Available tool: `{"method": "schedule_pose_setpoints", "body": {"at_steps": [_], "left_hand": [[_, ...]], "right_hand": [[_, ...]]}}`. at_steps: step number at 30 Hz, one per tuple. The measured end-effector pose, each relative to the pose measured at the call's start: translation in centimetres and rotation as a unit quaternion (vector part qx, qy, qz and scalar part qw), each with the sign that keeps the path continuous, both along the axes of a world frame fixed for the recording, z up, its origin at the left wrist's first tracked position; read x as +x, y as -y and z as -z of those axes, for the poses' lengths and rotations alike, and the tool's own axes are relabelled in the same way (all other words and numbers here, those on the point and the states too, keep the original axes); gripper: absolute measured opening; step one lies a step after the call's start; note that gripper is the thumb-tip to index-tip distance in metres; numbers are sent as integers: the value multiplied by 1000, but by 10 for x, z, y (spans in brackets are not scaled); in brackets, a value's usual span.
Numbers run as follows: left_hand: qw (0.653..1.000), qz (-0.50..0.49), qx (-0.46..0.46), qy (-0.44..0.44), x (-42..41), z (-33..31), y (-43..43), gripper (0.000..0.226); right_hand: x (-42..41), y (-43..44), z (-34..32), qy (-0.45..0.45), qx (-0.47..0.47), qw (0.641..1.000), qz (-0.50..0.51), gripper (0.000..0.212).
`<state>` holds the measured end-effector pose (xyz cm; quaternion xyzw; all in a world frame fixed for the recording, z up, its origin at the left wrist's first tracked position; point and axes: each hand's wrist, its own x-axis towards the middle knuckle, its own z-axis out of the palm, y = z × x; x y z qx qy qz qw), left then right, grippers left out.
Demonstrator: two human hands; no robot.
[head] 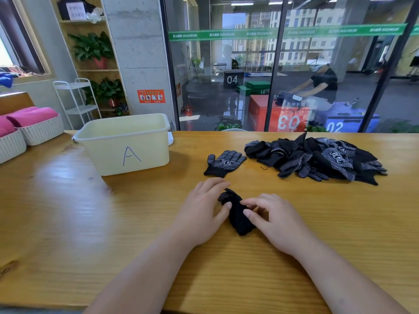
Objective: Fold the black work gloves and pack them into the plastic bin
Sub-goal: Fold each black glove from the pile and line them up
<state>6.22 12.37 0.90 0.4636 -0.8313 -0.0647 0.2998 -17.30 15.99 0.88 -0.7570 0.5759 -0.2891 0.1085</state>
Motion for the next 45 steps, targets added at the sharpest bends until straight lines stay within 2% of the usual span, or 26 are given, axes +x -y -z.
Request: {"method": "schedule_pose_setpoints", "body": {"at_steps": [2,4,15,22,28,34,38,40,45], "left_hand": [[998,5,20,65,-3,3,1,52],[995,-12,41,94,-2,6,2,52],[983,-67,126,116,56,-14,9,50],[981,-124,139,56,135,-7,9,47],[974,-194,112,31,194,-5,4,47],[950,-304,74,4,247,-9,4,47],[920,-380,55,-74,266,1,5,45],[909,-396,53,-122,270,3,6,45],[906,-395,44,-148,277,6,11,43]], "right_hand": [[5,1,-1,-6,4,1000,-2,31],[10,0,-1,-8,6,1000,-1,33],[68,15,-9,-87,55,993,-60,56],[145,39,-7,-95,30,993,-66,57],[218,60,-4,-116,26,991,-68,58],[282,76,-5,-145,42,986,-67,55],[320,85,-6,-152,44,985,-73,51],[338,90,-7,-158,42,984,-78,49],[374,100,-6,-172,41,980,-86,44]]}}
